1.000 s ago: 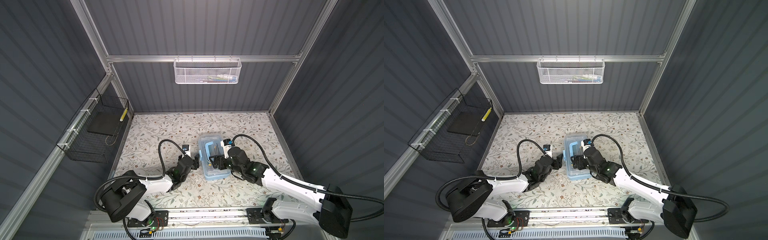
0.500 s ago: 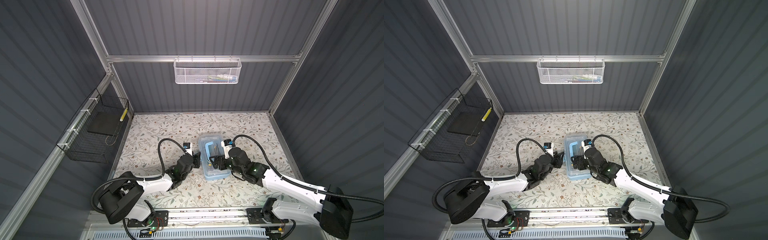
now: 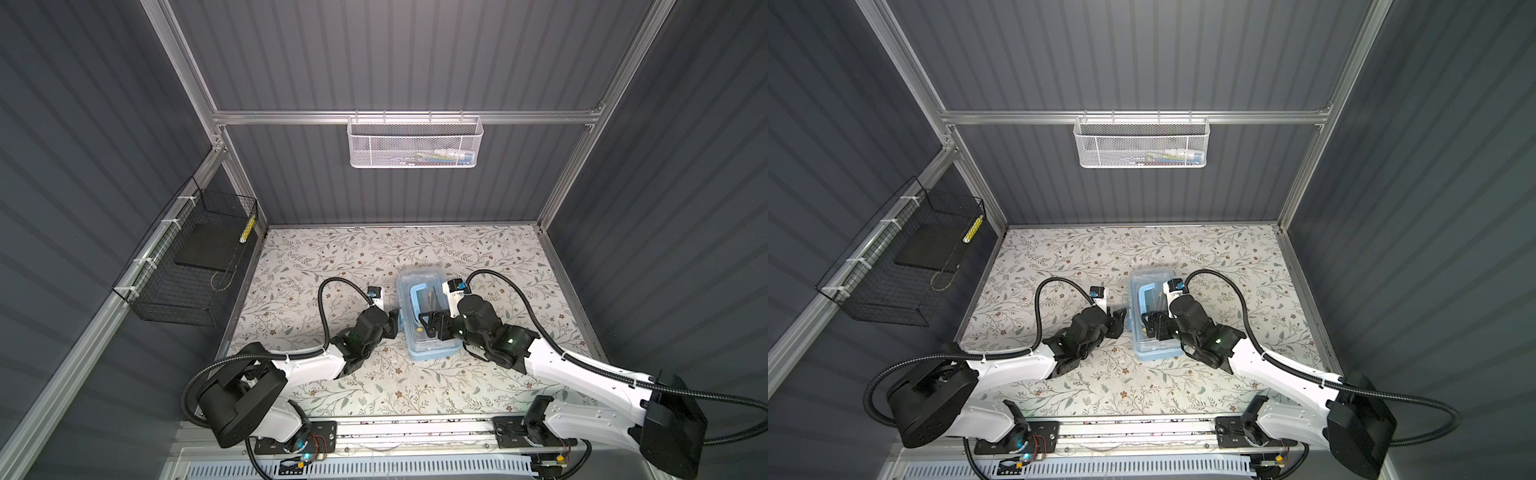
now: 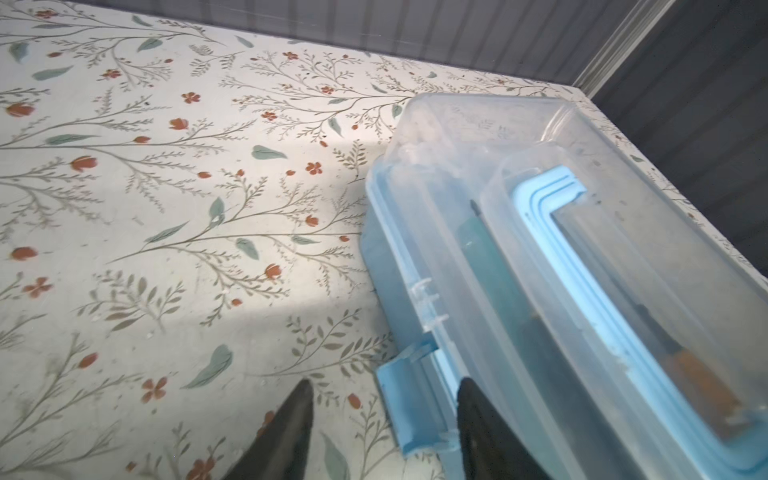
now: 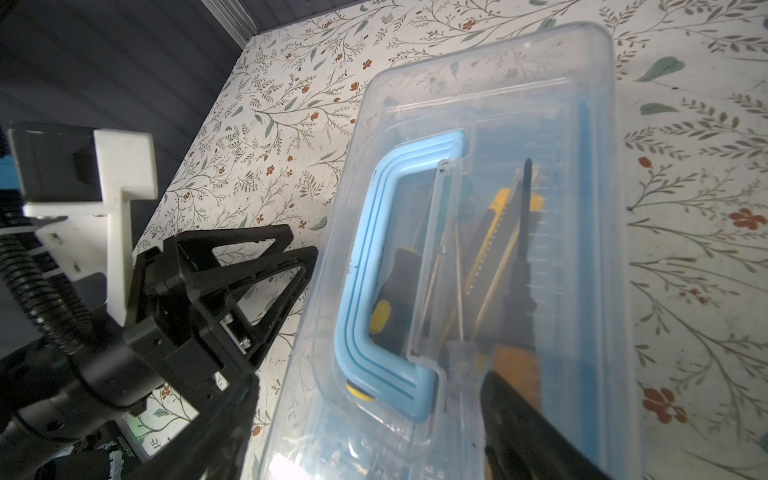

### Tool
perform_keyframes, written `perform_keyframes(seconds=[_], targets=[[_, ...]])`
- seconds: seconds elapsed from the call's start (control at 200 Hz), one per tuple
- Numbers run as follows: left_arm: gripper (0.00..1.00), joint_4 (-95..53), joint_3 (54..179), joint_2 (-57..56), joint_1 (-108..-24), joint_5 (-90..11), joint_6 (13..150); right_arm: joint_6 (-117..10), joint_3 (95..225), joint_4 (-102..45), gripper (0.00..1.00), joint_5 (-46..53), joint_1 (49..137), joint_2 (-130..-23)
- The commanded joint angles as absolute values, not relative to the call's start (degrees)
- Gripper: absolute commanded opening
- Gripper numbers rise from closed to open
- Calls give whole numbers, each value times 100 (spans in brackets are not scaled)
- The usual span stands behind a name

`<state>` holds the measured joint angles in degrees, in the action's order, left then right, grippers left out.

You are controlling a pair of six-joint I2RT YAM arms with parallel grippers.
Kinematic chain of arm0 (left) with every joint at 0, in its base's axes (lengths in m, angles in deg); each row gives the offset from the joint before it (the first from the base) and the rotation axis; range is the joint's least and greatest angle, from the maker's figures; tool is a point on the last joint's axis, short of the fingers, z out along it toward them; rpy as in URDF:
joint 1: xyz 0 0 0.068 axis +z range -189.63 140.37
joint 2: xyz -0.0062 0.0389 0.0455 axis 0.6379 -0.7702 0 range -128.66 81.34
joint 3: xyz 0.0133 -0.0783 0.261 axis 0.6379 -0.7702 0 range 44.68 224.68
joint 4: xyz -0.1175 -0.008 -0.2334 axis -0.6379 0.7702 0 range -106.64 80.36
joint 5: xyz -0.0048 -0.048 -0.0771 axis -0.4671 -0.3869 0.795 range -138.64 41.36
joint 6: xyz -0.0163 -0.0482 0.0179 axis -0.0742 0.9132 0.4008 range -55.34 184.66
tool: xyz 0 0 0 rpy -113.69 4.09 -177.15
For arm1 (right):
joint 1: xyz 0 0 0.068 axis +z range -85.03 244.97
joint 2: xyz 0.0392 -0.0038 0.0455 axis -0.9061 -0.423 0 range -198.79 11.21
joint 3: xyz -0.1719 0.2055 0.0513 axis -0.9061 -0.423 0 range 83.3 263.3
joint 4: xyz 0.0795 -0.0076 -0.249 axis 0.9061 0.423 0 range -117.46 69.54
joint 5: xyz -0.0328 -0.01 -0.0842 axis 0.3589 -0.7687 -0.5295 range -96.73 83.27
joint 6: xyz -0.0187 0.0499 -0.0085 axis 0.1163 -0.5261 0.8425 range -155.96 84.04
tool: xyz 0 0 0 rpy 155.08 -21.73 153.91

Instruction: Pack the tool kit

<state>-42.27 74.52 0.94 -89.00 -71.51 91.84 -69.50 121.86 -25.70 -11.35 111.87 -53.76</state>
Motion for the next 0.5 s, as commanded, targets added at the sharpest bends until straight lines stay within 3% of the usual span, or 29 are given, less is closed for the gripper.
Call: perform_keyframes(seconds=[0.0,0.495], targets=[[59,-3709,7088,295,-9016,-7513,8829,-6922,12040,-2218,84,-1113,11156,-5373],[60,-5959,6727,-1276,-9515,-7532,8978,-6936,12267,-2078,84,-1107,11134,-5725]])
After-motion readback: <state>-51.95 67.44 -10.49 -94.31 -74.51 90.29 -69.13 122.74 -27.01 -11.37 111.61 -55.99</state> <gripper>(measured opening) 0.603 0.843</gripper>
